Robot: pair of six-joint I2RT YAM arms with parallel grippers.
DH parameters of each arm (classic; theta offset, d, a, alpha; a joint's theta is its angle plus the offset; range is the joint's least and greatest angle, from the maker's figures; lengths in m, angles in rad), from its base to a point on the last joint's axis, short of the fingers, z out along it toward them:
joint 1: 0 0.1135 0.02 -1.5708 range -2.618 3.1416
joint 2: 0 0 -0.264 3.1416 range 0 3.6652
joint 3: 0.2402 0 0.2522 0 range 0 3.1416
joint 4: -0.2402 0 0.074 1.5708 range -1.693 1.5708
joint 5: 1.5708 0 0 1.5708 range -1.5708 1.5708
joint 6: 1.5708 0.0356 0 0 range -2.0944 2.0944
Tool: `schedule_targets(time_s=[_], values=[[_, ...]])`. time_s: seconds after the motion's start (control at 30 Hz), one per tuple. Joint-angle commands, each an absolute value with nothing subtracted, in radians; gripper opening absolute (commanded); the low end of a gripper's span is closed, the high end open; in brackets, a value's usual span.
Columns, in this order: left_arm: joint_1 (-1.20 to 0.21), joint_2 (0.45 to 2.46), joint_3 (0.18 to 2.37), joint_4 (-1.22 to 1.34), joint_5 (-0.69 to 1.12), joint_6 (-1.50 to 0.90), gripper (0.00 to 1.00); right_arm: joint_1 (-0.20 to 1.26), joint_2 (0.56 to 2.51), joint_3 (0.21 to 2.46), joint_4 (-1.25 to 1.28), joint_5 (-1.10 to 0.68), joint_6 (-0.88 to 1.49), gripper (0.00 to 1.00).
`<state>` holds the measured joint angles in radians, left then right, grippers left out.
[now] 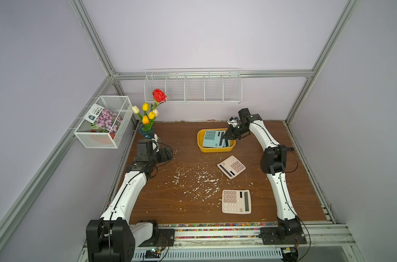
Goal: Put the calculator in the storage box
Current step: Place the calculator in the storage box.
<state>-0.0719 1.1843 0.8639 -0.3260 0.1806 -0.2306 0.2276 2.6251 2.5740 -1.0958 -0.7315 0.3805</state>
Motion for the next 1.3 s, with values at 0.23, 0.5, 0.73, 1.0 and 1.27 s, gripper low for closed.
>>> schedule_targets(time_s=[0.23, 0.5, 0.73, 1.0, 1.27], values=[[-0.067, 1.192, 0.865, -0.321, 0.182, -0.225, 0.90, 0.218, 2.662, 2.610, -1.115, -0.768, 0.367, 0.00], [-0.066, 1.193, 0.866, -0.321, 0.182, -0.225, 0.90, 0.216, 2.684, 2.633, -1.122, -0.755, 0.374, 0.00], [-0.066, 1.193, 0.865, -0.319, 0.184, -0.226, 0.90, 0.216, 2.684, 2.633, -1.108, -0.743, 0.388, 0.00], [-0.064, 1.195, 0.867, -0.318, 0.185, -0.225, 0.90, 0.216, 2.687, 2.635, -1.098, -0.717, 0.402, 0.00], [-0.064, 1.194, 0.868, -0.318, 0.188, -0.224, 0.90, 0.218, 2.691, 2.634, -1.095, -0.707, 0.409, 0.02]])
